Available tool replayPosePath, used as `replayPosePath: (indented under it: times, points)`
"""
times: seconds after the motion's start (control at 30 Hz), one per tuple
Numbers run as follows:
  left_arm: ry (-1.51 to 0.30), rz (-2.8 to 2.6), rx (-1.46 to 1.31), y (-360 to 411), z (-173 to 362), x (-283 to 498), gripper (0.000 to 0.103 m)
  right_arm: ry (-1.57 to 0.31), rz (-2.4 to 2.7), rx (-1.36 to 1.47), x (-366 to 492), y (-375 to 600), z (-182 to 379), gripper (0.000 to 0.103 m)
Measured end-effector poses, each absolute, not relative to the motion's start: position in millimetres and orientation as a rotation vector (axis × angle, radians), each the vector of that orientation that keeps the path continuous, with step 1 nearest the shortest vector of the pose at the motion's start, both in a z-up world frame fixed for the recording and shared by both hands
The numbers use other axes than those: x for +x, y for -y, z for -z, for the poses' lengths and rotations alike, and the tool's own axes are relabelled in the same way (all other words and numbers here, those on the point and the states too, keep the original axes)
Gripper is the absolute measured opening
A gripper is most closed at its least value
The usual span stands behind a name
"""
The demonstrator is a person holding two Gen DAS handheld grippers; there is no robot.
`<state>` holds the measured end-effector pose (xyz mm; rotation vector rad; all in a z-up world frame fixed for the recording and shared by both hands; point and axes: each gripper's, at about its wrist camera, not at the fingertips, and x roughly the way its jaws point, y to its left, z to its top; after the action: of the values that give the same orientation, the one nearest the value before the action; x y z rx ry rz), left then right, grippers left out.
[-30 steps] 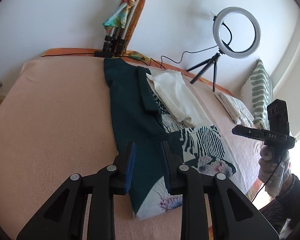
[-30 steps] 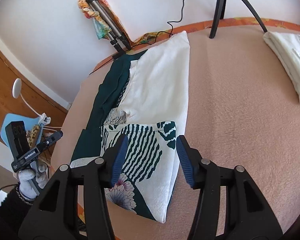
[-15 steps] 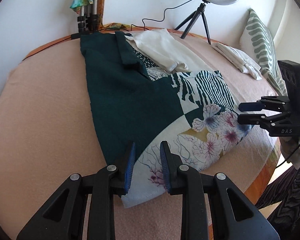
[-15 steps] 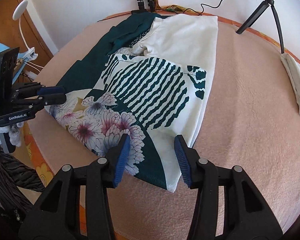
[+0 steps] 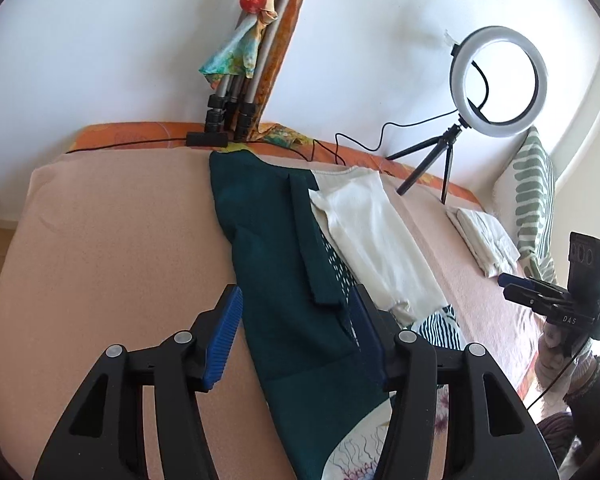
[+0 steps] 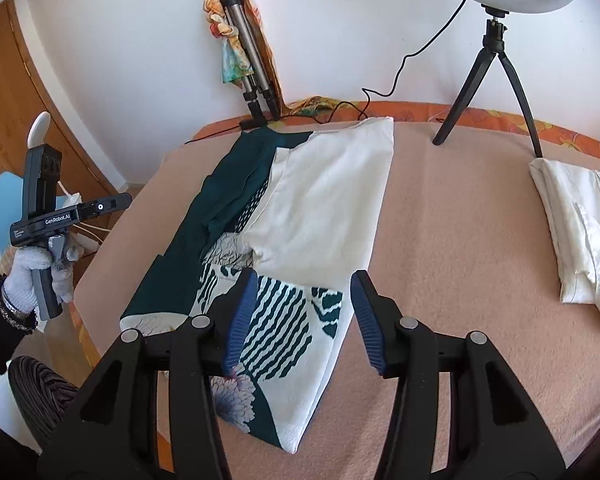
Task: Fold small clothes
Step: 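Move the right tool back over the folded T-shirt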
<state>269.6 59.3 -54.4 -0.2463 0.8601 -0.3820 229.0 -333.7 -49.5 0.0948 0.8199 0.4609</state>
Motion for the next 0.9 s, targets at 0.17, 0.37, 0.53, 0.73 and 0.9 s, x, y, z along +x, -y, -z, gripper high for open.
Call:
replayPosePath:
  times: [0.17, 0.37, 0.53, 0.73, 0.9]
  points:
    - [-0.885, 0.368, -0.294, -74.3, 60.2, 318.7, 0.054, -0.864, -0.475, 0.142, 290.1, 347.7, 46.4, 0.054]
    - [-0.926, 0.385, -0.371, -84.0, 86.1, 375.4, 0.054, -0.902, -0.460, 0.142, 367.7, 347.2, 62.0, 0.054]
    - [-0.954, 0.365, -0.368, -88.2, 120.0, 422.6, 0.054, -0.901, -0.423, 0.078, 421.6, 334.3, 86.3, 0.054]
    - [-0.971, 0.379, -0.404, -91.0, 148.8, 463.6, 0.054, -0.924, -0.427, 0.036, 466.6, 319.5, 115.2, 0.054]
    - [-0.947, 0.419, -0.408, -87.5, 154.0, 480.8, 0.051, -0.931, -0.420, 0.081, 492.8, 323.8, 127.5, 0.054]
